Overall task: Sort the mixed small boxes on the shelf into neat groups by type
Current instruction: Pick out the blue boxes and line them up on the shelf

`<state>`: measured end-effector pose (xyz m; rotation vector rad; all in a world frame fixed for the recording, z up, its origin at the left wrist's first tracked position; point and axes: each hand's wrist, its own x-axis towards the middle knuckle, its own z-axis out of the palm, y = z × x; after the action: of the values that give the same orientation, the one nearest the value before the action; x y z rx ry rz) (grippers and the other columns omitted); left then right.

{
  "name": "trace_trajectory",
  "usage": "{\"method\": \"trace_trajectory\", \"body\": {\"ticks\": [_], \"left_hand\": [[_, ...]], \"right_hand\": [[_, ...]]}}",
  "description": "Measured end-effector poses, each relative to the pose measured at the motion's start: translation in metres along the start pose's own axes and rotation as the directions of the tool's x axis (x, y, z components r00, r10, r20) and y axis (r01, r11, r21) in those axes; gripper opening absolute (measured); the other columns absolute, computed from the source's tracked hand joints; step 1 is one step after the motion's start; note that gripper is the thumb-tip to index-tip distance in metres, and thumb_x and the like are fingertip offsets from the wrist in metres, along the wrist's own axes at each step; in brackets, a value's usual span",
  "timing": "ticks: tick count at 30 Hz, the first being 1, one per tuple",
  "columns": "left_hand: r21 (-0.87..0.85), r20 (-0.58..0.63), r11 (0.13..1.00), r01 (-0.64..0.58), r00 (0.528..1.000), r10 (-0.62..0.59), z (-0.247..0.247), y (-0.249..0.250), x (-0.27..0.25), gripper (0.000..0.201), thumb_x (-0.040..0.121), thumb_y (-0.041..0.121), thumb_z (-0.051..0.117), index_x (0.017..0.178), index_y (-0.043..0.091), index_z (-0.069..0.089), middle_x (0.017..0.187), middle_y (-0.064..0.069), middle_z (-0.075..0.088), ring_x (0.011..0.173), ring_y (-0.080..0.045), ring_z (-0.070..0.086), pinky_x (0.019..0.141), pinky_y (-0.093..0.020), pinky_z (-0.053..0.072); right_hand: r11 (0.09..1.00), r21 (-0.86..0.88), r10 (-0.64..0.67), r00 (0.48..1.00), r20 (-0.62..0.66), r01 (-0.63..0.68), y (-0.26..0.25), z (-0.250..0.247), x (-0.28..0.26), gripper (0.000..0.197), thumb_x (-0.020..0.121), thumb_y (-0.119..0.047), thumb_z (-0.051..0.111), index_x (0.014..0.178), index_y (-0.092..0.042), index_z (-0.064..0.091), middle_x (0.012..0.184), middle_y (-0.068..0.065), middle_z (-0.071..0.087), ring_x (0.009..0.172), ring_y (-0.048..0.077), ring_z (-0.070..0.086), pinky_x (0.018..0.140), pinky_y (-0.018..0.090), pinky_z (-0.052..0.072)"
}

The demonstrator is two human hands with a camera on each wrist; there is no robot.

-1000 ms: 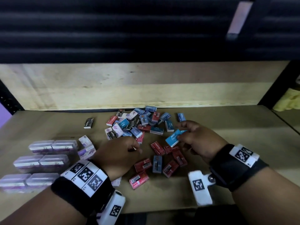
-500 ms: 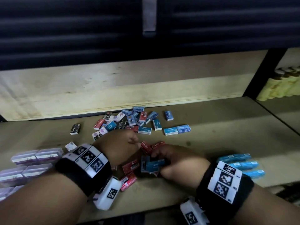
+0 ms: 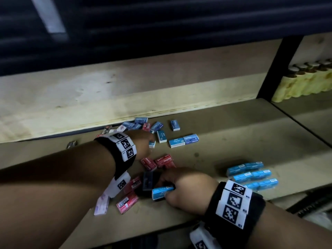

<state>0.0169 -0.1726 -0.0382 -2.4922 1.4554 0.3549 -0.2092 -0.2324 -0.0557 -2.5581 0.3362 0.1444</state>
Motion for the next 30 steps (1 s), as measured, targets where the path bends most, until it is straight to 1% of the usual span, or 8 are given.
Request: {"method": "trace_trajectory", "body": {"ticks": [6,10,13,17,21,23,26,30], "left_hand": [[0.003,0.054,1.0,0.02,0.998,-0.02,-0.004,0.001,0.017,0.05,0.089,0.024,0.058,0.137,0.035,0.056,0.131,-0.001,0.061,0.108,-0.022,0.062,0.085,-0.027,0.051],[0.032,0.034,0.998,0.052,0.998,-0.053,-0.006,0.0,0.023,0.046,0.087,0.024,0.06,0.132,0.03,0.059,0.124,-0.003,0.063,0.104,-0.023,0.063,0.079,-0.027,0.05],[0.078,0.062,0.994,0.07,0.995,-0.075,-0.005,-0.003,0.024,0.041,0.089,0.022,0.059,0.13,0.02,0.062,0.124,-0.007,0.065,0.103,-0.024,0.065,0.084,-0.031,0.054],[0.049,0.027,0.993,0.11,0.993,-0.111,0.0,-0.009,0.022,0.043,0.085,0.023,0.064,0.128,0.026,0.061,0.124,-0.006,0.063,0.101,-0.023,0.063,0.08,-0.027,0.051],[0.004,0.008,0.994,0.105,0.994,-0.105,0.0,-0.011,0.02,0.026,0.079,0.029,0.074,0.098,0.029,0.057,0.102,0.0,0.06,0.086,-0.019,0.058,0.068,-0.026,0.043],[0.011,0.038,0.996,0.092,0.995,-0.092,0.001,-0.011,0.017,0.02,0.082,0.026,0.071,0.086,0.024,0.051,0.09,0.0,0.058,0.079,-0.019,0.056,0.064,-0.027,0.042],[0.063,0.076,0.994,0.092,0.992,-0.097,-0.003,-0.007,0.011,0.009,0.083,0.023,0.065,0.084,0.014,0.063,0.08,-0.001,0.06,0.07,-0.018,0.058,0.053,-0.025,0.042],[-0.015,-0.023,0.996,0.084,0.996,-0.084,-0.016,-0.004,0.006,0.019,0.082,0.03,0.062,0.094,0.017,0.069,0.095,-0.001,0.068,0.083,-0.017,0.063,0.069,-0.027,0.05]], "right_hand": [[0.999,0.048,0.022,0.999,-0.033,-0.021,0.011,-0.004,-0.001,0.052,0.072,-0.043,0.06,0.121,-0.053,0.045,0.117,-0.016,0.064,0.101,0.008,0.062,0.082,0.021,0.049],[0.996,0.082,0.045,0.998,-0.041,-0.041,0.017,-0.005,-0.001,0.052,0.07,-0.044,0.058,0.119,-0.056,0.045,0.117,-0.018,0.063,0.101,0.007,0.061,0.084,0.021,0.05],[0.993,0.108,0.049,0.998,-0.042,-0.044,0.022,-0.007,0.0,0.052,0.069,-0.042,0.059,0.118,-0.055,0.046,0.118,-0.018,0.063,0.101,0.005,0.06,0.084,0.02,0.049],[0.991,0.132,0.044,0.997,-0.057,-0.036,0.023,-0.01,0.0,0.053,0.067,-0.041,0.059,0.118,-0.053,0.05,0.117,-0.019,0.063,0.1,0.003,0.06,0.086,0.022,0.051],[0.992,0.127,0.026,0.997,-0.079,-0.015,0.026,-0.021,-0.002,0.047,0.066,-0.036,0.061,0.112,-0.045,0.061,0.112,-0.016,0.062,0.1,0.006,0.06,0.088,0.024,0.051],[0.992,0.124,0.029,0.994,-0.106,-0.015,0.03,-0.028,-0.006,0.045,0.068,-0.035,0.063,0.111,-0.045,0.061,0.11,-0.016,0.061,0.099,0.004,0.058,0.083,0.015,0.047],[0.99,0.14,0.042,0.987,-0.157,-0.02,0.038,-0.044,-0.017,0.046,0.069,-0.032,0.068,0.111,-0.048,0.058,0.108,-0.017,0.061,0.093,-0.001,0.055,0.069,0.001,0.033],[0.983,0.176,0.099,0.966,-0.24,-0.057,0.053,-0.076,-0.036,0.044,0.067,-0.028,0.073,0.102,-0.051,0.059,0.091,-0.018,0.067,0.077,-0.002,0.06,0.067,0.01,0.045]]}}
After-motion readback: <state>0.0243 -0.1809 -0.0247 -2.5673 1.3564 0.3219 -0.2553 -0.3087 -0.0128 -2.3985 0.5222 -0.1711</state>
